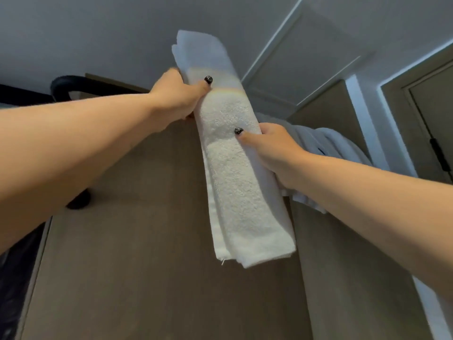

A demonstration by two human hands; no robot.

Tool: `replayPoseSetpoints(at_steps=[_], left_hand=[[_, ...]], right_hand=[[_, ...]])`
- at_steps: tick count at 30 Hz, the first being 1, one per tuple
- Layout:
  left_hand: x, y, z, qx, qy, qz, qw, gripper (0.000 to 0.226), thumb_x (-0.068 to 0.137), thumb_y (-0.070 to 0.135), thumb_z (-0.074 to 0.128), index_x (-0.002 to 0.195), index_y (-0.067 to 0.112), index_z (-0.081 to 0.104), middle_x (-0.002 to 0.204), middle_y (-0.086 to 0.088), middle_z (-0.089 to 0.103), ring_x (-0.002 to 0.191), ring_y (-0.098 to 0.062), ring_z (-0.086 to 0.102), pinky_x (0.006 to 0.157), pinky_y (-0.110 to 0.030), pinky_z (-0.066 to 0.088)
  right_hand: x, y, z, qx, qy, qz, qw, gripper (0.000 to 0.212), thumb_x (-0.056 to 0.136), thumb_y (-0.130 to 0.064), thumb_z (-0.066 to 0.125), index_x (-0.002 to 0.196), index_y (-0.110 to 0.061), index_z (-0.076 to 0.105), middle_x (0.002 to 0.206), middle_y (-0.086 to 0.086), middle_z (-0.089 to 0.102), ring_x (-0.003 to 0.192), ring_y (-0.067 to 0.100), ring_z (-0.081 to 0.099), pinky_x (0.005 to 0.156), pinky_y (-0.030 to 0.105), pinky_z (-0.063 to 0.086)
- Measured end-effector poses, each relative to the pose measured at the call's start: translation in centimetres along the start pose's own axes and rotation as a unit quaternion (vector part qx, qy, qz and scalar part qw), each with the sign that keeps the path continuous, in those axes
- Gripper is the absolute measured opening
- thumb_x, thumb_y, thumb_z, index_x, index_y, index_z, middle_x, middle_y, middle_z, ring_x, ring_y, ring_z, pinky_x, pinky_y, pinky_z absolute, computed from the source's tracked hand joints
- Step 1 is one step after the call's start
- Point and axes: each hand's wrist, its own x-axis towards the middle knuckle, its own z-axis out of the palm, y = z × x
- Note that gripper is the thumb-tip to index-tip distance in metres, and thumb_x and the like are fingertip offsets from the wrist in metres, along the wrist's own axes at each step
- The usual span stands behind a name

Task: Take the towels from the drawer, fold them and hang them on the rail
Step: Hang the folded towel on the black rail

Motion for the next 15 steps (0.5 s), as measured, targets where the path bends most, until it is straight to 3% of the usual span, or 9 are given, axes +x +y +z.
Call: replayPoseSetpoints(at_steps=[4, 7, 8, 10, 13, 15], left_hand=[[2.1, -0.2, 1.5, -0.026, -0.04, 0.025, 0.999, 0.02, 0.098, 0.041, 0.055, 0.1, 0.022, 0.052, 0.088, 0.003, 0.068, 0.051, -0.003, 0.067, 0.042, -0.021, 0.051], [2.4, -0.8, 2.7, -0.031, -0.055, 0.016, 0.998, 0.049, 0.099, 0.038, 0.055, 0.136, 0.01, 0.039, 0.089, -0.007, 0.072, 0.064, -0.016, 0.073, 0.061, -0.034, 0.06], [2.3, -1.2, 3.0, -0.034, -0.057, 0.014, 0.998, 0.051, 0.099, 0.035, 0.056, 0.139, 0.008, 0.037, 0.088, -0.009, 0.073, 0.068, -0.019, 0.074, 0.066, -0.039, 0.061], [2.2, -2.3, 3.5, -0.032, -0.051, 0.02, 0.998, 0.035, 0.098, 0.027, 0.057, 0.127, 0.009, 0.047, 0.084, -0.012, 0.074, 0.072, -0.024, 0.073, 0.073, -0.047, 0.061], [1.7, -4.5, 3.6, 0.038, -0.026, 0.048, 0.998, 0.008, 0.096, 0.018, 0.055, 0.103, 0.018, 0.059, 0.081, -0.005, 0.075, 0.071, -0.015, 0.073, 0.072, -0.041, 0.062], [1.5, -6.2, 3.6, 0.103, -0.024, 0.055, 0.993, 0.01, 0.092, 0.018, 0.055, 0.095, 0.024, 0.064, 0.086, -0.001, 0.075, 0.078, -0.014, 0.071, 0.074, -0.038, 0.061]], right_hand=[[3.9, 0.4, -0.5, 0.005, 0.069, -0.026, 0.997, 0.02, 0.093, -0.015, 0.063, 0.101, 0.003, 0.064, 0.092, 0.018, 0.062, 0.082, 0.028, 0.058, 0.07, 0.038, 0.041], [6.4, 0.3, -0.9, 0.039, 0.089, -0.02, 0.995, 0.034, 0.092, -0.017, 0.066, 0.115, 0.007, 0.061, 0.1, 0.017, 0.064, 0.088, 0.03, 0.062, 0.075, 0.04, 0.046], [7.2, 0.3, -1.0, 0.047, 0.091, -0.007, 0.995, 0.037, 0.093, -0.019, 0.066, 0.12, 0.005, 0.059, 0.106, 0.017, 0.067, 0.093, 0.031, 0.065, 0.08, 0.04, 0.05], [8.6, 0.2, -1.2, 0.061, 0.081, 0.016, 0.995, 0.035, 0.094, -0.019, 0.065, 0.123, 0.001, 0.059, 0.111, 0.016, 0.068, 0.093, 0.029, 0.067, 0.082, 0.039, 0.053], [10.6, 0.3, -1.7, 0.047, 0.046, 0.042, 0.997, 0.017, 0.096, -0.019, 0.061, 0.108, -0.007, 0.062, 0.096, 0.009, 0.069, 0.071, 0.02, 0.065, 0.057, 0.025, 0.053], [11.7, 0.8, -1.7, 0.011, 0.005, 0.066, 0.998, 0.012, 0.097, -0.021, 0.06, 0.099, -0.009, 0.062, 0.091, 0.007, 0.068, 0.069, 0.019, 0.065, 0.053, 0.023, 0.051]])
